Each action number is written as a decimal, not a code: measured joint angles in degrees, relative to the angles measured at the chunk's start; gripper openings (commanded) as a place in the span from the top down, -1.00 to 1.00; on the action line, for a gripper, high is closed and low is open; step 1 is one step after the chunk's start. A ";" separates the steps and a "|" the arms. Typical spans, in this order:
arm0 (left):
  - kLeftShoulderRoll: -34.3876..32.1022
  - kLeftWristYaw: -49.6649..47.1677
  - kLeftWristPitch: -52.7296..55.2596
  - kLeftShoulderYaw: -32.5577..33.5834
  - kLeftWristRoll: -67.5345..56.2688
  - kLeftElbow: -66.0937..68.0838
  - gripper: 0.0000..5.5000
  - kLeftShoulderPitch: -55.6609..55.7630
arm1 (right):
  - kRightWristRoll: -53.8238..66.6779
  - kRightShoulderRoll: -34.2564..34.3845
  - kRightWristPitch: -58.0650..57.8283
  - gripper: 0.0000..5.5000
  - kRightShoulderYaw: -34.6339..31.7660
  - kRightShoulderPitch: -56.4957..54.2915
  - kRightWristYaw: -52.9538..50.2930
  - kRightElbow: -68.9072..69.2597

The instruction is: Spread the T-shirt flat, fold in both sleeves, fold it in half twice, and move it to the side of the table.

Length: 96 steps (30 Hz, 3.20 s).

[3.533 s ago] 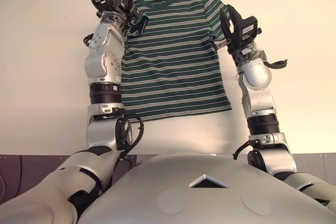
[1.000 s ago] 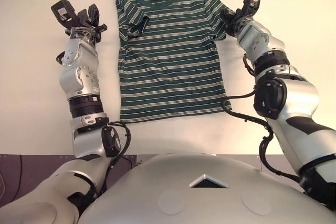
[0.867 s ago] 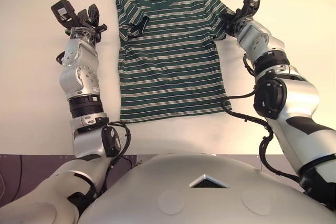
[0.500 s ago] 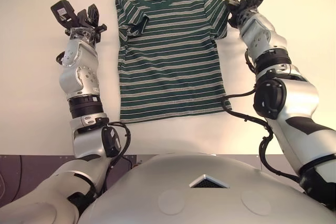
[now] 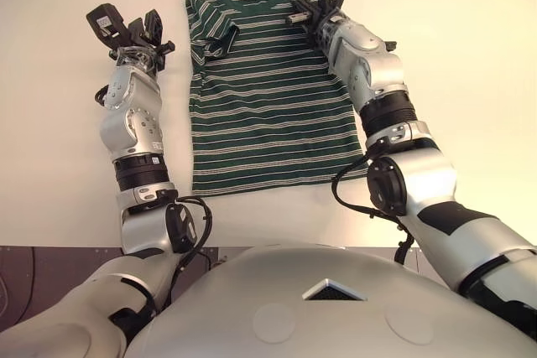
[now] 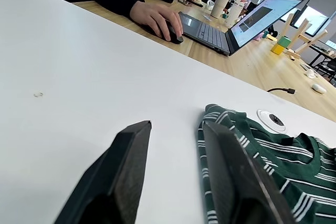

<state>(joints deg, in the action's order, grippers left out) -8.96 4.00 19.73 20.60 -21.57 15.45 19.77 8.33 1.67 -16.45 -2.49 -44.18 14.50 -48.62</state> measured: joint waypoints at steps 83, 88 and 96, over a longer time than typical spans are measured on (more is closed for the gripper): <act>-14.95 16.58 41.05 3.61 -42.65 -47.52 0.87 -61.15 | 32.24 -41.37 -33.64 0.66 -1.76 63.46 39.80 62.37; -14.91 15.89 40.76 2.93 -42.77 -47.48 1.00 -61.06 | 32.33 -42.88 -33.79 0.83 -0.96 62.57 39.80 62.47; -16.14 16.85 40.39 2.65 -43.86 -47.85 1.00 -60.07 | 32.65 -42.86 -33.53 0.99 -0.73 60.76 41.07 61.24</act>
<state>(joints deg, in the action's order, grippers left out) -25.10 20.85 60.12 23.26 -65.43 -32.40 -40.31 40.98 -41.19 -49.99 -3.22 16.58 55.57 12.62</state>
